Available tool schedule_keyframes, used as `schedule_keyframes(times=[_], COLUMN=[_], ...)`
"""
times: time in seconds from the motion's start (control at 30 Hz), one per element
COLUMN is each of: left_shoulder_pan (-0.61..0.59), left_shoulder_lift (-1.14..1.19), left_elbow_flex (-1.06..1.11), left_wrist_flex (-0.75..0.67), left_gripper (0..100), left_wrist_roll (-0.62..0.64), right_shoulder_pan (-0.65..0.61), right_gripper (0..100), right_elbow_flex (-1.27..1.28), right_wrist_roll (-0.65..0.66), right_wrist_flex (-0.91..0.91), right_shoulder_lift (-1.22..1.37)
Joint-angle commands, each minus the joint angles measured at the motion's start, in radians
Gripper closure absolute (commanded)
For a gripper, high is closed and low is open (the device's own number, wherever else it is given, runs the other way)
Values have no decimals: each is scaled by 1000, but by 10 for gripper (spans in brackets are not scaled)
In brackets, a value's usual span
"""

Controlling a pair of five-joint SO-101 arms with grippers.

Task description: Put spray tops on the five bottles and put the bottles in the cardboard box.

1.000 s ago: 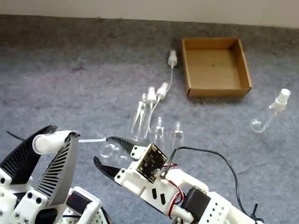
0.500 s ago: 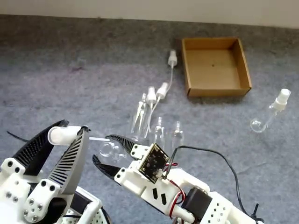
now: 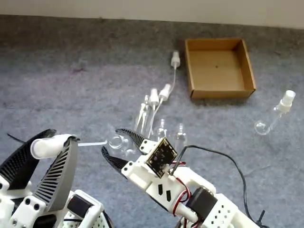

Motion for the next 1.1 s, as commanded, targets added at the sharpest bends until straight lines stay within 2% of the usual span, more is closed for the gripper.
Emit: schedule_keyframes(times=[0.0, 0.13, 0.33, 0.6, 0.8, 1.07], left_shoulder_pan=[-5, 2, 101, 99, 97, 97], left_shoulder_lift=[39, 41, 42, 42, 38, 33], left_elbow_flex=[-25, -18, 13, 13, 13, 13], left_wrist_flex=[0, 3, -3, -3, 2, 5], left_gripper=[987, 987, 987, 987, 987, 987], left_wrist_roll=[11, 12, 6, 3, 2, 2], right_shoulder_pan=[4, -12, -15, -97, -94, -88], right_gripper=[994, 994, 994, 994, 994, 994], right_elbow_flex=[-51, -47, -50, -48, -56, -56], right_wrist_roll=[-8, -8, -8, -2, -5, -2], right_wrist_flex=[-1, -62, -73, -71, 25, 30], right_shoulder_lift=[4, 4, 4, -4, -5, -5])
